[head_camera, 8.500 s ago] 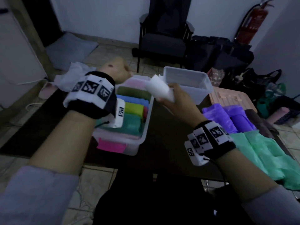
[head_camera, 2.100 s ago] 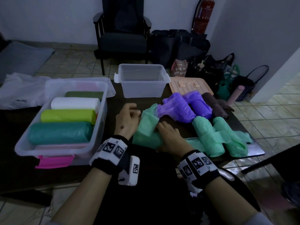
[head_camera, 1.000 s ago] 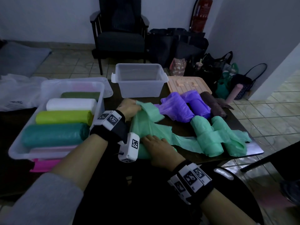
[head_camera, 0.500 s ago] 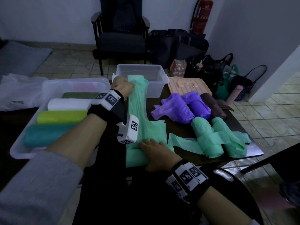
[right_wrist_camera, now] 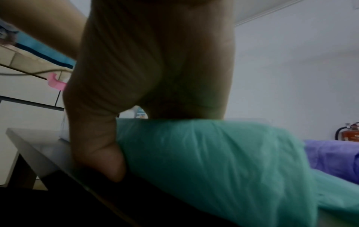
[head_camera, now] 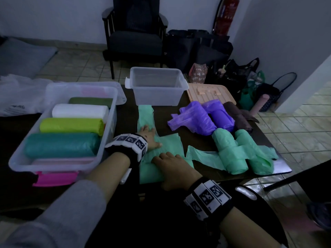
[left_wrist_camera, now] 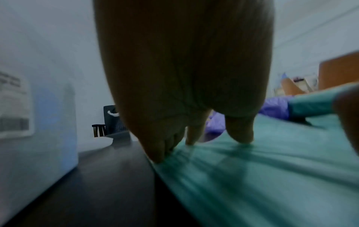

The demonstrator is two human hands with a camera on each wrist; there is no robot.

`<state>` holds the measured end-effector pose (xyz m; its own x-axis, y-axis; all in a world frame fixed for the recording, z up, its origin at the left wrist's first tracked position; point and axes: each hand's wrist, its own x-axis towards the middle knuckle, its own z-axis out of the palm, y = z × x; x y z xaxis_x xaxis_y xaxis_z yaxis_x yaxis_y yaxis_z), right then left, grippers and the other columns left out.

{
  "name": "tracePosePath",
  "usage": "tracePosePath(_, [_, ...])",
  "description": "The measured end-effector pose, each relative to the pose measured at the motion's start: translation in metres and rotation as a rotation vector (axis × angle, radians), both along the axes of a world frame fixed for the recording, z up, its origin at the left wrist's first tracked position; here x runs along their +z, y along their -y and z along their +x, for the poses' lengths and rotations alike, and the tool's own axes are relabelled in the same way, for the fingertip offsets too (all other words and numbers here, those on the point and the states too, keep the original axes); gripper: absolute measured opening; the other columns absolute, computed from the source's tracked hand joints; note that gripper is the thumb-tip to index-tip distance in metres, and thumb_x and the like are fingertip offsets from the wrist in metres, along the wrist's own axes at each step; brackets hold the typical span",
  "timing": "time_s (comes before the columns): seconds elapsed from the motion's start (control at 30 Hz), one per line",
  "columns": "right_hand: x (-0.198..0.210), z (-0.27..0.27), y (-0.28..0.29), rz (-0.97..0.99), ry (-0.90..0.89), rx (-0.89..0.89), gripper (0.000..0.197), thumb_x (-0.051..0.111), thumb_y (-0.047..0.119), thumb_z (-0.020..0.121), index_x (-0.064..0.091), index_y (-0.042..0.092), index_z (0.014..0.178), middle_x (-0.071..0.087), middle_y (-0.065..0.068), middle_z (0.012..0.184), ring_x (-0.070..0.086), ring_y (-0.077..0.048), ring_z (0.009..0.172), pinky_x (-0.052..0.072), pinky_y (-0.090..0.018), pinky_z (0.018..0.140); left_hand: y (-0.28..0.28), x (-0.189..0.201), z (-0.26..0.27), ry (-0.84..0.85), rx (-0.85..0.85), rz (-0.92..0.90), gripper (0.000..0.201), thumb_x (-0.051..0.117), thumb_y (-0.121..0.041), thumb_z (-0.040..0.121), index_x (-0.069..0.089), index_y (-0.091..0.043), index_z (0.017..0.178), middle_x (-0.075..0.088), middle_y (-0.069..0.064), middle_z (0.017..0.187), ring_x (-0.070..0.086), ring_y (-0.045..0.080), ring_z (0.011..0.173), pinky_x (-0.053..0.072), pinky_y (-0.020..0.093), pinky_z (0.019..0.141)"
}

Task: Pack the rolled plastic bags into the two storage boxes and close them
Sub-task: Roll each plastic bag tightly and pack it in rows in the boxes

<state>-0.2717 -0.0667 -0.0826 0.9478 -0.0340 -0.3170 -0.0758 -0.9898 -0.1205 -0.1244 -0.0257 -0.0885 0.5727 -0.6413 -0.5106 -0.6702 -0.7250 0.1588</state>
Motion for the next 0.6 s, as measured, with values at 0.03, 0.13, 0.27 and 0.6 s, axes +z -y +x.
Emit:
tracePosePath(0.03, [0.000,0.001,0.000,0.007,-0.006,0.008,0.065,0.069,0.029,0.074,0.040,0.015,0.130,0.048,-0.009,0.122,0.045,-0.027,0.114,0.036,-0.039,0.093,-0.001,-0.006,0.000,-0.019,0.011,0.009,0.080,0.039,-0.051,0.094,0.000,-0.011,0.150,-0.007,0.017,0.157,-0.003,0.031,0.145,0.011,0.042,0.116])
tracePosePath(0.13, [0.004,0.006,0.002,0.048,-0.018,0.031,0.063,0.071,0.030,0.073,0.044,0.014,0.127,0.052,-0.007,0.120,0.049,-0.025,0.112,0.037,-0.037,0.091,-0.004,-0.008,0.000,-0.044,0.006,0.000,0.080,0.036,-0.051,0.096,-0.008,-0.012,0.150,-0.018,0.015,0.155,-0.015,0.029,0.144,0.001,0.043,0.116])
tracePosePath(0.27, [0.009,0.011,0.004,0.105,-0.004,0.059,0.063,0.072,0.031,0.072,0.045,0.016,0.127,0.053,-0.004,0.122,0.049,-0.022,0.114,0.036,-0.035,0.091,-0.005,-0.008,0.001,-0.050,0.000,-0.003,0.080,0.036,-0.051,0.096,-0.010,-0.014,0.150,-0.020,0.013,0.155,-0.016,0.028,0.144,0.000,0.043,0.116])
tracePosePath(0.6, [-0.003,0.008,0.004,0.092,-0.014,0.039,0.074,0.073,0.032,0.071,0.042,0.019,0.137,0.037,-0.009,0.130,0.036,-0.026,0.118,0.031,-0.035,0.096,-0.004,-0.009,0.001,-0.069,0.010,-0.009,0.081,0.038,-0.052,0.095,-0.009,-0.014,0.150,-0.020,0.012,0.155,-0.016,0.028,0.144,0.001,0.044,0.116])
